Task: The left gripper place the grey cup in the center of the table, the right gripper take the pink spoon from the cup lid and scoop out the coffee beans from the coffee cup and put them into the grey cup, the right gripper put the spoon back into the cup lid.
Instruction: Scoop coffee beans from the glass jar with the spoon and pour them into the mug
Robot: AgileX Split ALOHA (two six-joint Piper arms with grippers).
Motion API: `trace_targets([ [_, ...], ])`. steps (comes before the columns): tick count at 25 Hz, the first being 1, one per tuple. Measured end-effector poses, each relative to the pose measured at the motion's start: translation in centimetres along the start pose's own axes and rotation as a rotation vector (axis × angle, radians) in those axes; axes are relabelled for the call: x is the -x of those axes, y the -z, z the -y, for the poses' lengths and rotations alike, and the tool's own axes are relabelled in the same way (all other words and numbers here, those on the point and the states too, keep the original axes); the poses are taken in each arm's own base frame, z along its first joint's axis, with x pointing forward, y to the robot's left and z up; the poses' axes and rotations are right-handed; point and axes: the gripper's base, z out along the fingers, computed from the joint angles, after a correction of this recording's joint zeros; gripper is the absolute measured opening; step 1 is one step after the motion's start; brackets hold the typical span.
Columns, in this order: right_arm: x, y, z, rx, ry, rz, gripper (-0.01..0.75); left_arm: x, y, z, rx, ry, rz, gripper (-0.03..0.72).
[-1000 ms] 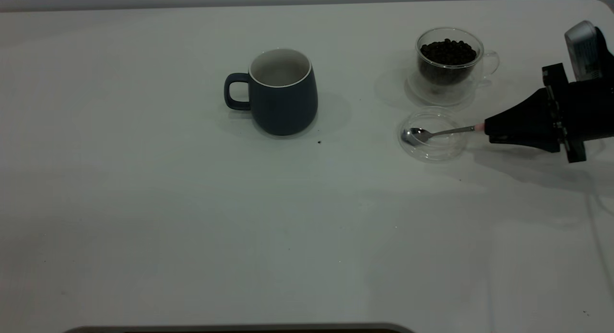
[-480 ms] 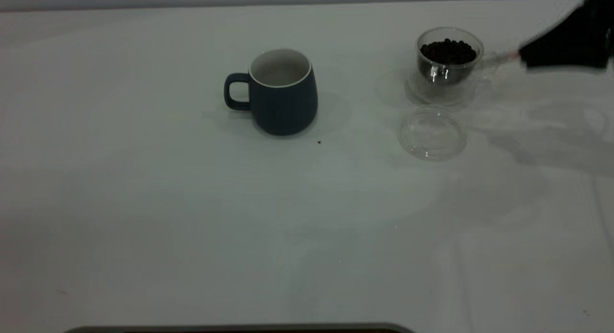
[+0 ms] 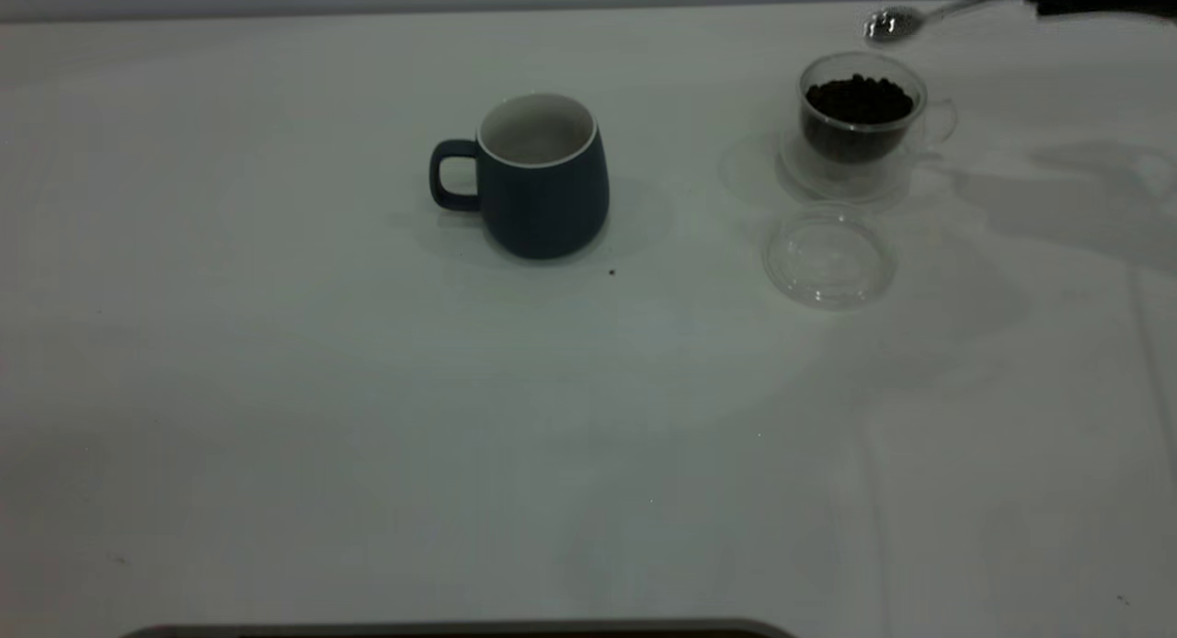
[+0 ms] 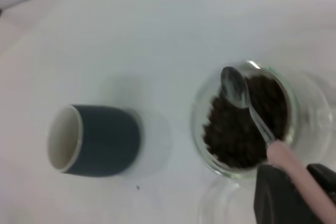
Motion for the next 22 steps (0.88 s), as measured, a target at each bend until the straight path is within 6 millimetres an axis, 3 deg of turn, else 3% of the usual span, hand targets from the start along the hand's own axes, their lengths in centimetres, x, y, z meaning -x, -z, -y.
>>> trace_targets([
  [7,-1.7,-2.0,2.2,-0.019,-0.075,-0.043,0.097,0.0,0.0,0.0,0.000,0.000,0.000,0.569],
  [16,-2.9,-3.9,2.1,0.017,-0.145,-0.098,0.097,0.0,0.0,0.0,0.000,0.000,0.000,0.569],
  [22,-2.9,-4.0,2.0,0.022,-0.220,-0.091,0.097,0.0,0.0,0.0,0.000,0.000,0.000,0.569],
])
